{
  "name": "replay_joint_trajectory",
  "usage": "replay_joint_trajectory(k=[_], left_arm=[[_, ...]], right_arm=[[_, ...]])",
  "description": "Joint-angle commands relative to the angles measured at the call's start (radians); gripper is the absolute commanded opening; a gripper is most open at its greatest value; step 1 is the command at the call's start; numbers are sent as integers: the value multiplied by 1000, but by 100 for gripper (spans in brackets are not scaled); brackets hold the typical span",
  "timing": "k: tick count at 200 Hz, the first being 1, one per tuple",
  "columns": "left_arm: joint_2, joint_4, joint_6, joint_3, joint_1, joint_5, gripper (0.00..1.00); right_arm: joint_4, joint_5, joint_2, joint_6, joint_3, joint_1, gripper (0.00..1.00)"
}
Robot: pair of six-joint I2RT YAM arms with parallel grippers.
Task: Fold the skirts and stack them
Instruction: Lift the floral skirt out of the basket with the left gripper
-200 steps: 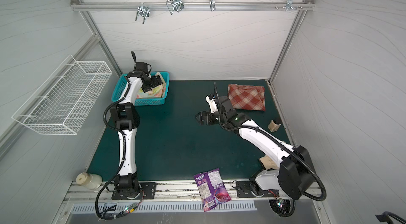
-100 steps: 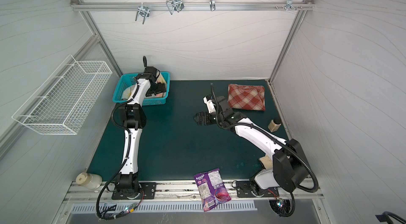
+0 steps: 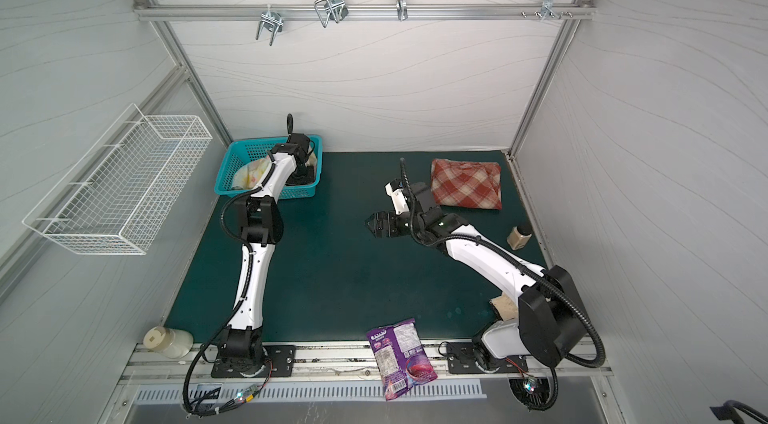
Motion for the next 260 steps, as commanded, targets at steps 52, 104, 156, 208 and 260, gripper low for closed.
replay_joint_trajectory(k=[52, 104, 156, 208, 260], left_arm=[[-277, 86, -54, -186, 52, 50, 0], [-445, 151, -82, -286, 62, 104, 0], [-608, 220, -142, -392, 53, 241, 0], [-739, 141, -159, -309, -14, 345, 0], [-906, 45, -147, -278, -111, 389, 0]], right_arm=[[6, 1, -74, 16, -9, 8, 99], [21, -2, -69, 27, -15, 10, 99], [39, 4, -54, 24, -26, 16, 99], [46, -1, -46, 15, -15, 19, 99], [45, 17, -74, 13, -11, 22, 99]])
